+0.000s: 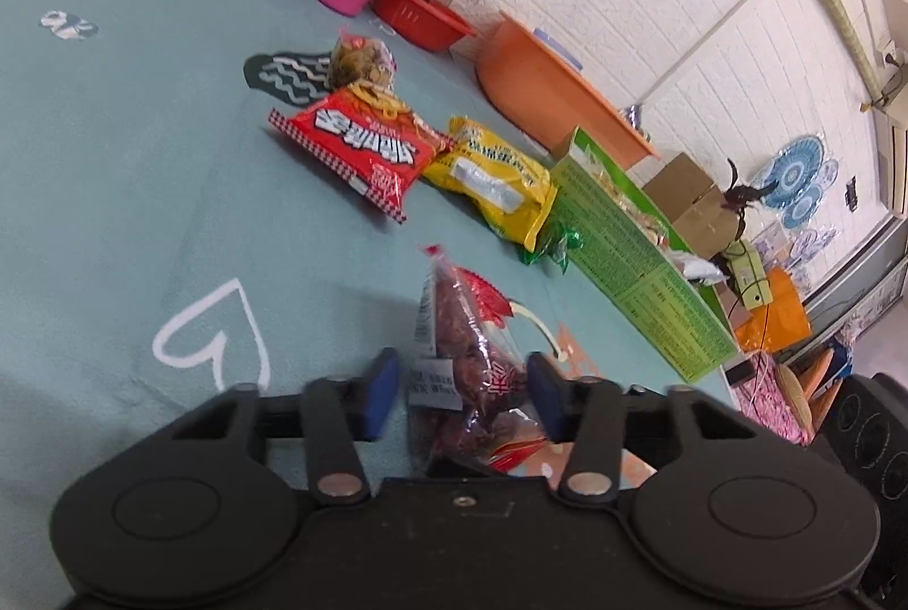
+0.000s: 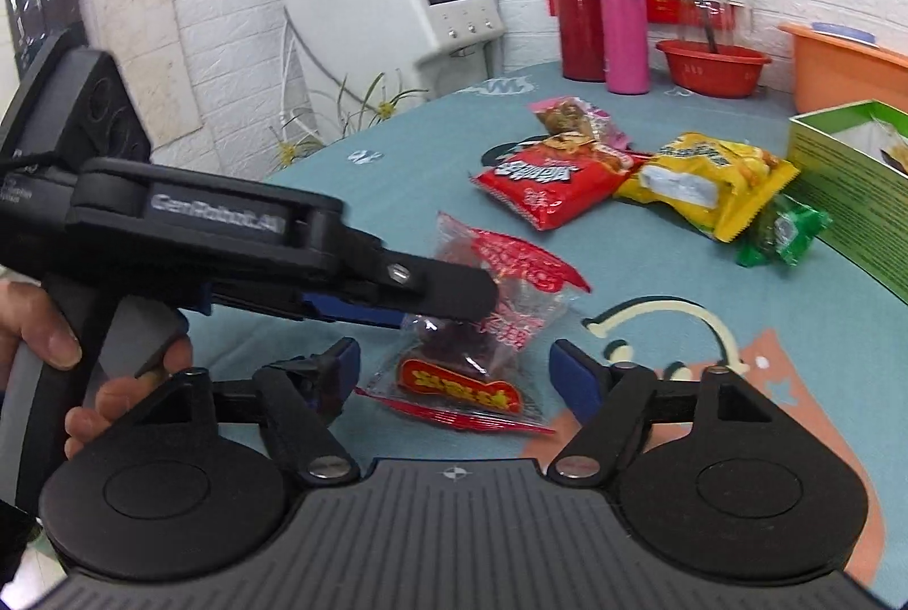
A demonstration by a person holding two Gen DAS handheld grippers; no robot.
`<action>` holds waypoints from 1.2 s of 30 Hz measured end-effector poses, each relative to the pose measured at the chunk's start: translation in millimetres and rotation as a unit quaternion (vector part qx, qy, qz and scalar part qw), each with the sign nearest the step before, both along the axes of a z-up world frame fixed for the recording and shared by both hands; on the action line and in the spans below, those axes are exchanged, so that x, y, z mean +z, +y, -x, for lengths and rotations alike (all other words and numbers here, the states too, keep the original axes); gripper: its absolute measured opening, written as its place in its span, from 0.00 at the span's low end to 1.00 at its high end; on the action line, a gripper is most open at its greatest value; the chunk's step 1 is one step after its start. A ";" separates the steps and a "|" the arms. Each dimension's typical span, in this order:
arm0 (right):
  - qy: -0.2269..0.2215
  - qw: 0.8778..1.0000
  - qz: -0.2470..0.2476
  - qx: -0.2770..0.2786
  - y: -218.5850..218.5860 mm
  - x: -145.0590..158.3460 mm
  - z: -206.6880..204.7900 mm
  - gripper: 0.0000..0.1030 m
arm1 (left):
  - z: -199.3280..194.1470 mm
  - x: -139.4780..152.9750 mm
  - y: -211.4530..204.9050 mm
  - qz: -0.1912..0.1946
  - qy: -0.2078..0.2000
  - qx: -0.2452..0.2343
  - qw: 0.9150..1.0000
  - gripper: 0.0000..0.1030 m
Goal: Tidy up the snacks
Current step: 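Carry the red-labelled clear bag into the green box and open both grippers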
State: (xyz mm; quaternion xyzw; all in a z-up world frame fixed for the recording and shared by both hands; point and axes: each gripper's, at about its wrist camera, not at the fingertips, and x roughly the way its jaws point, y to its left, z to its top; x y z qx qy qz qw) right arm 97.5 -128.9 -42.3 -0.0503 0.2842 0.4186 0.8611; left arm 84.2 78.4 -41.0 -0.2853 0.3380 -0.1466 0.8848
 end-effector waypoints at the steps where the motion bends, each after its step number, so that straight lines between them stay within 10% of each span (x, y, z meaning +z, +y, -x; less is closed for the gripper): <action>1: -0.011 1.000 0.004 -0.007 0.8 0.4 2.2 0.87 | -0.9 -0.3 -0.6 -0.001 -0.002 0.002 1.000 0.39; 5: -0.019 1.000 0.002 -0.019 -8.4 7.2 2.2 0.75 | -1.5 8.4 -9.0 -0.008 -0.011 -0.007 1.000 0.38; 36: -0.137 0.965 -0.092 -0.202 -136.1 57.3 -104.6 0.73 | -170.2 90.0 -149.8 -0.037 -0.124 -0.143 0.981 0.38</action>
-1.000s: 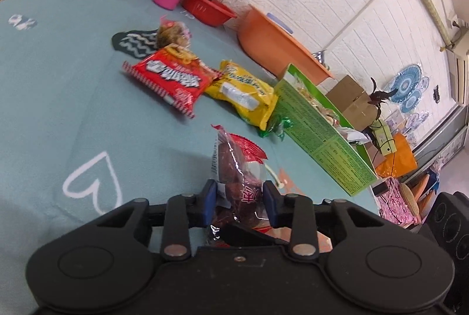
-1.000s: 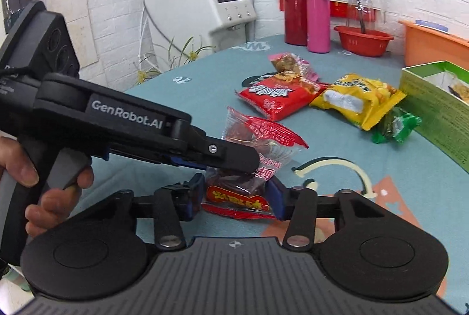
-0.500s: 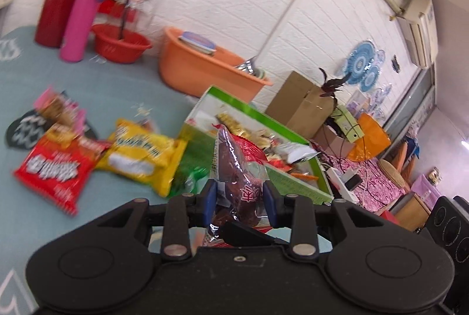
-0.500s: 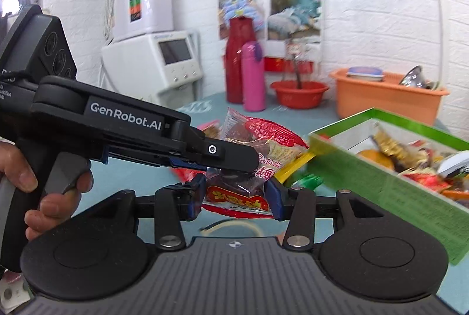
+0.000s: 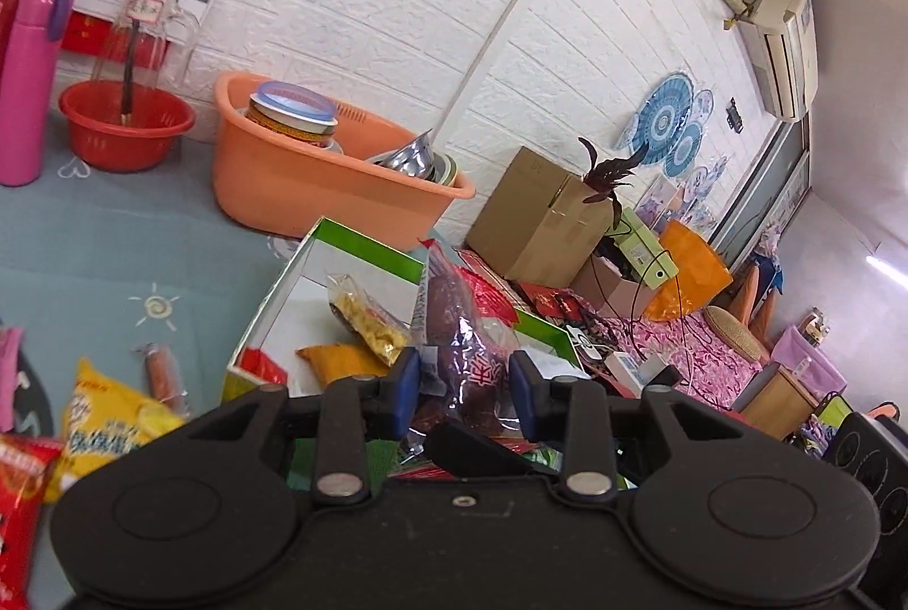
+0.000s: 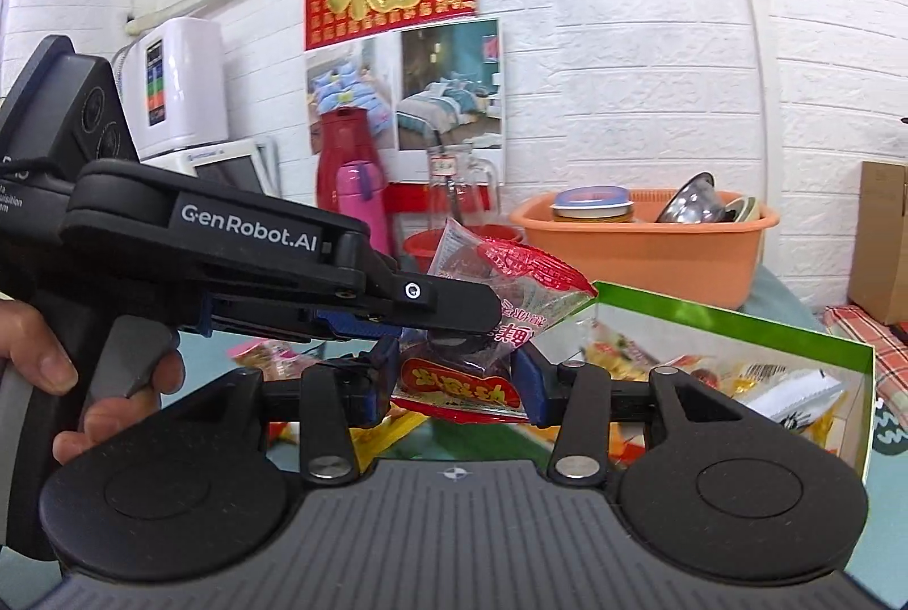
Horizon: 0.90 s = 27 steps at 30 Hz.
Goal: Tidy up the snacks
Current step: 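Carry the red-labelled clear bag into the green box and open both grippers, then lower both grippers onto the yellow snack bag and close them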
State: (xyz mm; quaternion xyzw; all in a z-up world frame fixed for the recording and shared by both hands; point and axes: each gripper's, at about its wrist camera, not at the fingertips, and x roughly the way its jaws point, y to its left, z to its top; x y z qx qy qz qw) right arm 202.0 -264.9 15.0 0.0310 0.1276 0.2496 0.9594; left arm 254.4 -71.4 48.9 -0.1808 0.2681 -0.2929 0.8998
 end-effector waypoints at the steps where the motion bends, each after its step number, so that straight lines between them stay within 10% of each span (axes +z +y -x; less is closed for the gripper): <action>1: 0.002 1.000 -0.002 -0.001 -2.3 -1.1 -5.8 0.73 | -7.3 -1.3 -1.5 0.001 0.003 -0.001 1.000 0.38; 10: 0.028 1.000 -0.008 -0.005 -9.3 -20.3 -54.0 0.73 | -51.2 -21.5 -9.8 -0.018 0.012 0.001 1.000 0.44; 11: 0.034 0.999 -0.009 -0.006 -8.9 -24.2 -57.9 0.74 | -53.7 -24.4 -9.8 -0.027 0.011 0.008 1.000 0.50; 13: 0.053 0.998 0.001 -0.018 -7.2 -33.7 -63.4 0.90 | -52.5 -28.2 -8.4 -0.042 0.007 0.028 0.999 1.00; 27: 0.033 0.998 0.016 -0.046 -6.5 -16.2 -12.1 1.00 | 15.6 -2.8 28.5 -0.024 -0.004 0.085 0.996 1.00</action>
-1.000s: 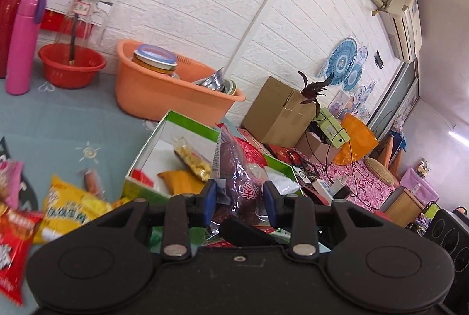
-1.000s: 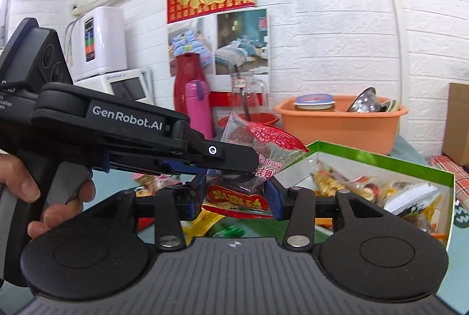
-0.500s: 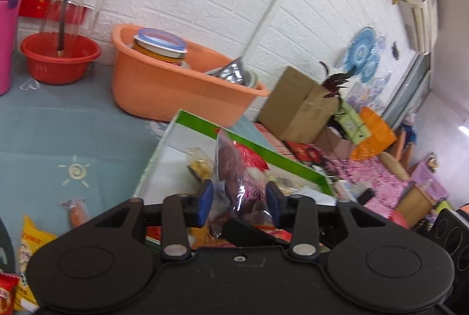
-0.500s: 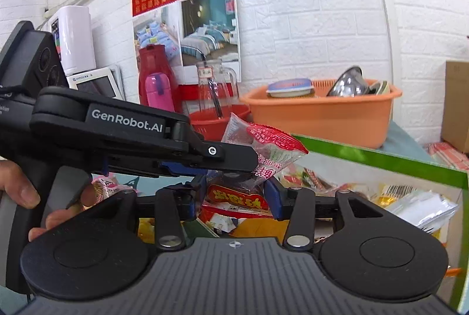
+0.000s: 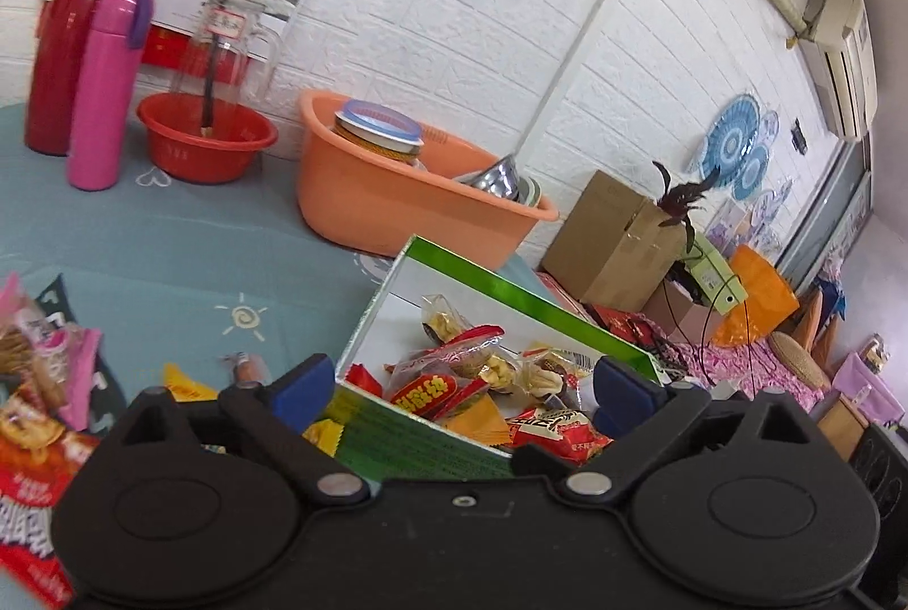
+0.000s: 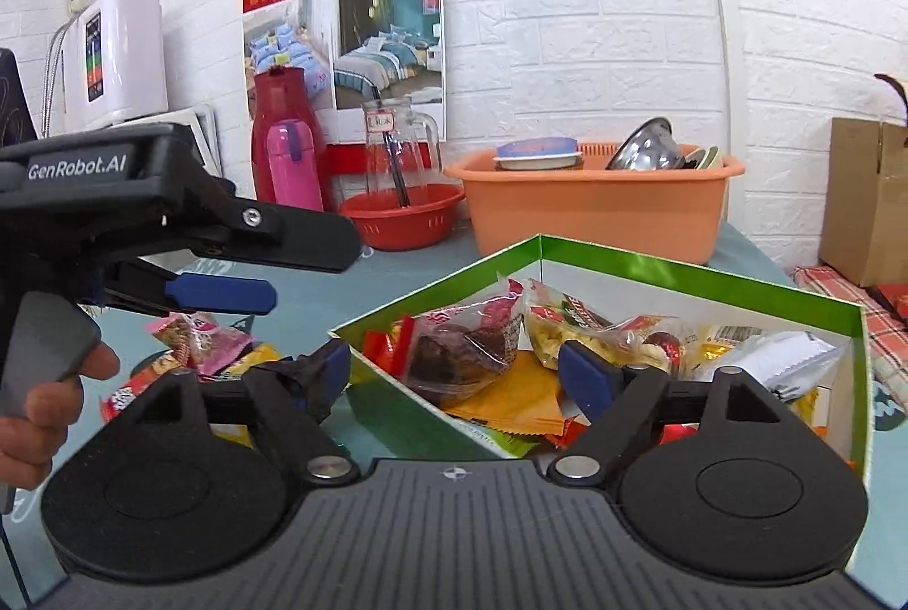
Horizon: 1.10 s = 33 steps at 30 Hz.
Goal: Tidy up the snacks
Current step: 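Lower both grippers onto the yellow snack bag and close them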
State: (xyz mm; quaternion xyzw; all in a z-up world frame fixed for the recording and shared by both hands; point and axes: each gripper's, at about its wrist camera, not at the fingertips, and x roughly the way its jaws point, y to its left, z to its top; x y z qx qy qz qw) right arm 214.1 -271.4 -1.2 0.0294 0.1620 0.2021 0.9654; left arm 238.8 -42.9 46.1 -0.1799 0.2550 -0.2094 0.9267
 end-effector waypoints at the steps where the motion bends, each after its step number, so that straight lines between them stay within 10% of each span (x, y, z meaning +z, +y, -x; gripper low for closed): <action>1: 0.001 1.000 -0.004 -0.001 -0.5 2.2 6.6 1.00 | 6.0 2.7 3.7 0.003 0.003 0.005 1.000 1.00; 16: 0.020 0.998 -0.026 0.063 18.1 6.1 71.5 1.00 | 73.2 -20.7 61.5 0.007 0.052 0.077 0.996 1.00; 33: 0.051 0.992 -0.005 0.117 83.7 -15.4 4.4 1.00 | -26.3 -47.2 78.1 -0.015 0.071 0.040 0.997 1.00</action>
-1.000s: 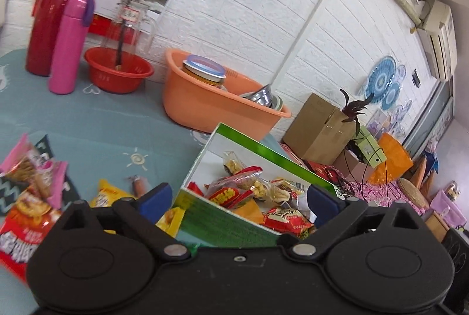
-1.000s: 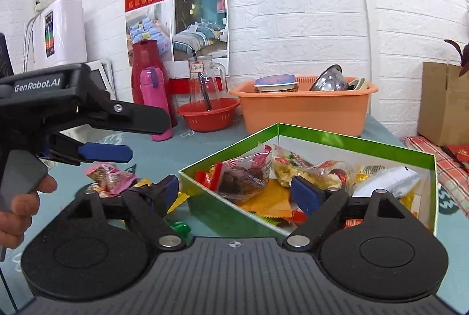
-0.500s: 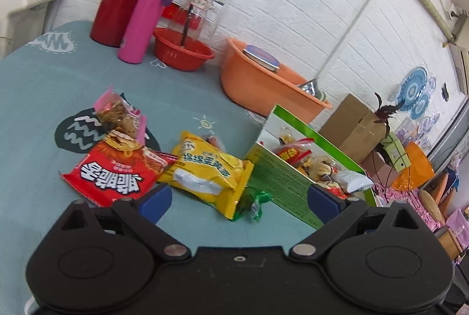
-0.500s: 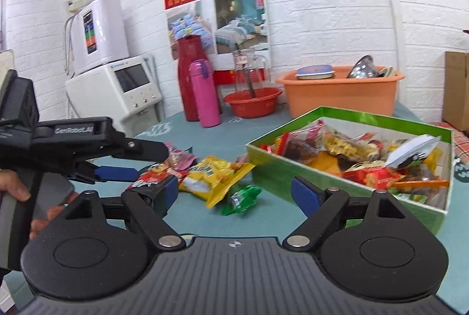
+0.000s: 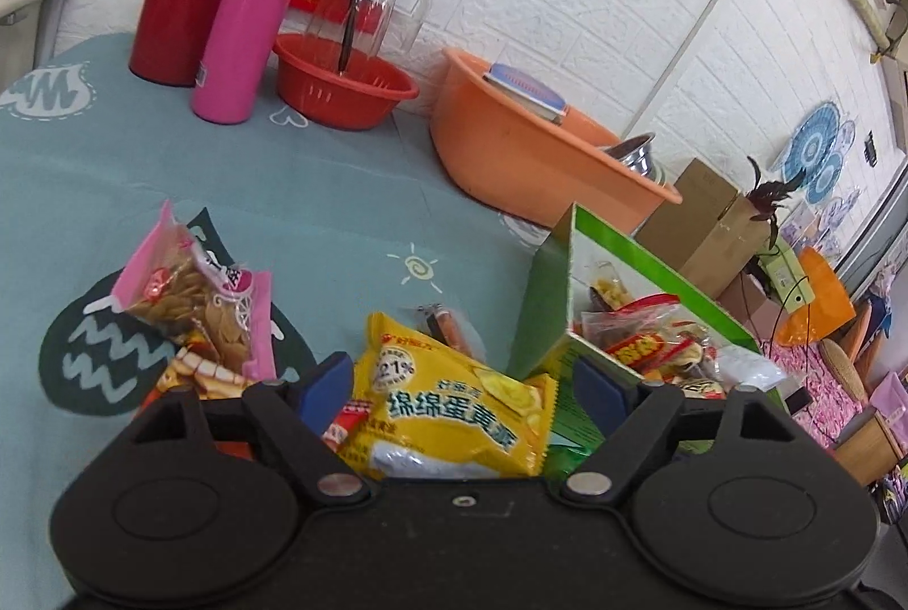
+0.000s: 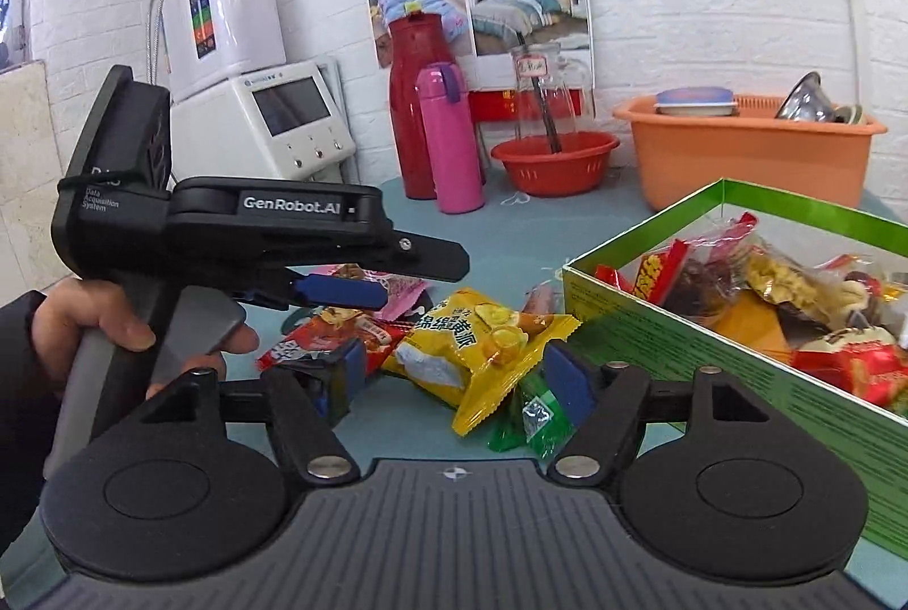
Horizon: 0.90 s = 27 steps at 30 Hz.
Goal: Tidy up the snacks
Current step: 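Lower both grippers onto the yellow snack bag and close them, then carry the yellow snack bag into the green box and open both grippers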
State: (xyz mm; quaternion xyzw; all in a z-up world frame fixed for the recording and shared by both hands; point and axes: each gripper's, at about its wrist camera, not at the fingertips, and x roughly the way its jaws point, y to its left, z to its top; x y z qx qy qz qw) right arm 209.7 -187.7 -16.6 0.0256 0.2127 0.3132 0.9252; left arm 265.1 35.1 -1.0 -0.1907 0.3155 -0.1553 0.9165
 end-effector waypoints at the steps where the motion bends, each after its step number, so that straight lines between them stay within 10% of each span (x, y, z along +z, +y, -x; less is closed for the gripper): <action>1: 0.001 1.000 0.004 -0.003 2.8 -1.7 -5.7 1.00 | -4.6 -2.4 -0.2 -0.002 0.003 -0.004 1.000 1.00; 5: 0.015 0.999 0.022 -0.017 11.7 -11.3 -31.1 1.00 | -22.0 -14.1 -1.1 -0.005 0.022 -0.019 1.000 1.00; 9: 0.037 0.999 0.034 -0.003 17.2 -23.3 -42.3 0.97 | -22.6 -21.0 -7.5 -0.014 0.031 -0.044 0.998 0.73; 15: 0.009 0.998 0.061 0.019 8.7 -15.7 -14.5 0.65 | 11.2 -15.0 -16.8 -0.004 0.040 -0.054 0.998 0.74; 23: 0.022 0.997 0.059 0.048 -26.5 -9.6 55.8 0.65 | 92.6 -11.6 -28.6 0.024 0.056 -0.068 0.996 0.76; 27: 0.042 0.997 0.046 0.034 -45.2 -16.0 84.3 0.71 | 126.0 -16.8 -34.4 0.036 0.059 -0.081 0.994 0.93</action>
